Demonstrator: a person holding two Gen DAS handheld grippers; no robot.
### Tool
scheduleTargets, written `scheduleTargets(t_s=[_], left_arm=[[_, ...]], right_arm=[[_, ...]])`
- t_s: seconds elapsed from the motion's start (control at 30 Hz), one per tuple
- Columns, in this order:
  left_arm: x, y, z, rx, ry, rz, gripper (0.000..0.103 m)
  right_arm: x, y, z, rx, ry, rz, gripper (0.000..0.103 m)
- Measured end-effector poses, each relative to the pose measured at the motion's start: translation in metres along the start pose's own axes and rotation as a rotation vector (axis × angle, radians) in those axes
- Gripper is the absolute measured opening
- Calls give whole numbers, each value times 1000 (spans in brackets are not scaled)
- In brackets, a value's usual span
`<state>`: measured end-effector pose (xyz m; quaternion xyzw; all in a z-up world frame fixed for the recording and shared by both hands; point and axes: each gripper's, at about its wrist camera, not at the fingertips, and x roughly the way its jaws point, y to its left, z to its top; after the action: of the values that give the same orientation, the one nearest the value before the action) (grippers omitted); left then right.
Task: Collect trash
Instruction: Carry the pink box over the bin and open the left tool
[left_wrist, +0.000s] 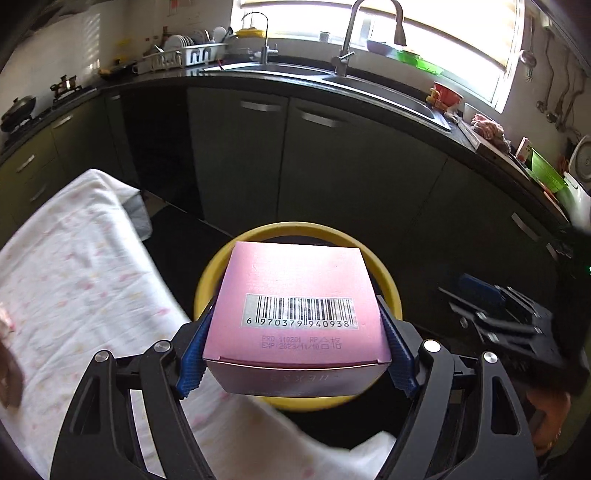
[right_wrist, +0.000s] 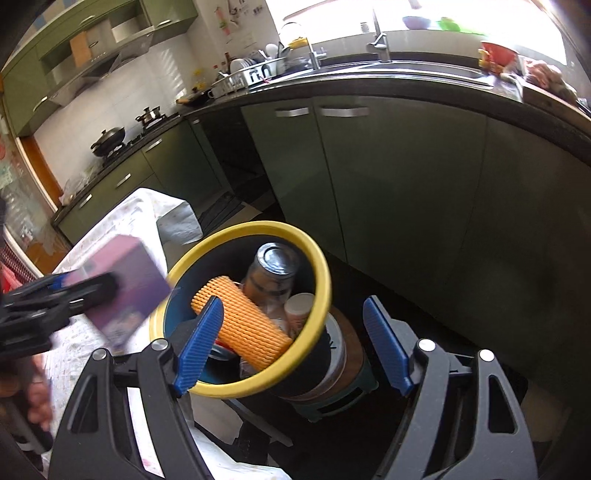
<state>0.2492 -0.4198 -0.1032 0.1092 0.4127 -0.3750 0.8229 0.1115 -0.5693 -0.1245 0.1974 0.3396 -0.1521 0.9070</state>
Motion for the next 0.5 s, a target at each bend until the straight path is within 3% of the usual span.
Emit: scheduleTargets(t_s=[0.2, 0.3, 0.5], left_arm=[[44, -2, 13, -38, -10, 63, 88], [26, 9, 11, -85, -28, 40, 90], [-47, 29, -5, -110, -58, 16, 96]], right_arm=[[-8, -11, 2, 17, -13, -15, 75], [-10, -13, 4, 21, -21, -26, 76], [-5, -5, 3, 5, -2, -9, 76]])
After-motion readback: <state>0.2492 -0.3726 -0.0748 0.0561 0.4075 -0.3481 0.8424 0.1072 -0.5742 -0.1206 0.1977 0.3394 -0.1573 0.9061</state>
